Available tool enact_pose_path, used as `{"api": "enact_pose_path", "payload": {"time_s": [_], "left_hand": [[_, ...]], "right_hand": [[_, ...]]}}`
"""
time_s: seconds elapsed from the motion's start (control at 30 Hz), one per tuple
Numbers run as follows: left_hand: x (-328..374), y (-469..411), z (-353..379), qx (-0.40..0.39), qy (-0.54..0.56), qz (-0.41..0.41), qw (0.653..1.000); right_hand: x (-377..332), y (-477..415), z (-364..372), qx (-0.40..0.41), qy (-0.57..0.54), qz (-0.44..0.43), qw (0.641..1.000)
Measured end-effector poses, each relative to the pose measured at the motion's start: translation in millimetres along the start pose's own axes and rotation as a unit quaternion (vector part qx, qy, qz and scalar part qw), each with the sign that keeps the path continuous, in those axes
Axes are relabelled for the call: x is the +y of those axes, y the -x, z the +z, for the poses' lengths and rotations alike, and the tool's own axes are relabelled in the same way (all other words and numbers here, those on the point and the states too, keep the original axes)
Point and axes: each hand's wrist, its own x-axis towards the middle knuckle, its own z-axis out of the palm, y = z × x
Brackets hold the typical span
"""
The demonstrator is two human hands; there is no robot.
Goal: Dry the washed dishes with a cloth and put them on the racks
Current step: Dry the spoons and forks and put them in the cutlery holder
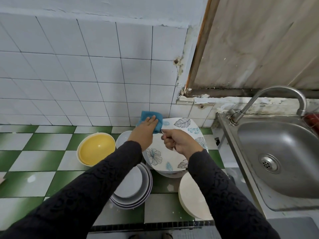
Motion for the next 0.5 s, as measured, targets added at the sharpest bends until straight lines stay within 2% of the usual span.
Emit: {"api": "enact_pose_path", "payload": {"time_s": [0.1, 0.17, 0.23, 0.3, 0.4, 0.5], "left_hand": [[6, 7, 7, -0.029, 0.015, 0.022, 0.999], [-3, 8, 9, -0.019, 0.017, 0.023, 0.999], [-10, 8, 5, 0.002, 0.030, -0.006, 1.000], [-14, 8, 1, 0.047, 0.104, -0.074, 0.991], [-23, 10, 2, 0.115, 0.292, -0.202, 0.928], [-23, 15, 4, 0.120, 0.427, -0.267, 0.855]], "right_hand": [[-1, 1, -2, 0.015, 0.006, 0.000, 1.000], [4, 2, 0, 0.023, -0.002, -0.009, 1.000], [13, 6, 3, 0.023, -0.013, -0.023, 0.999], [21, 9, 2, 0.018, -0.011, -0.046, 0.999], [23, 16, -3, -0.010, -0.012, -0.076, 0.997], [22, 16, -5, -0.029, -0.036, -0.082, 0.996]]}}
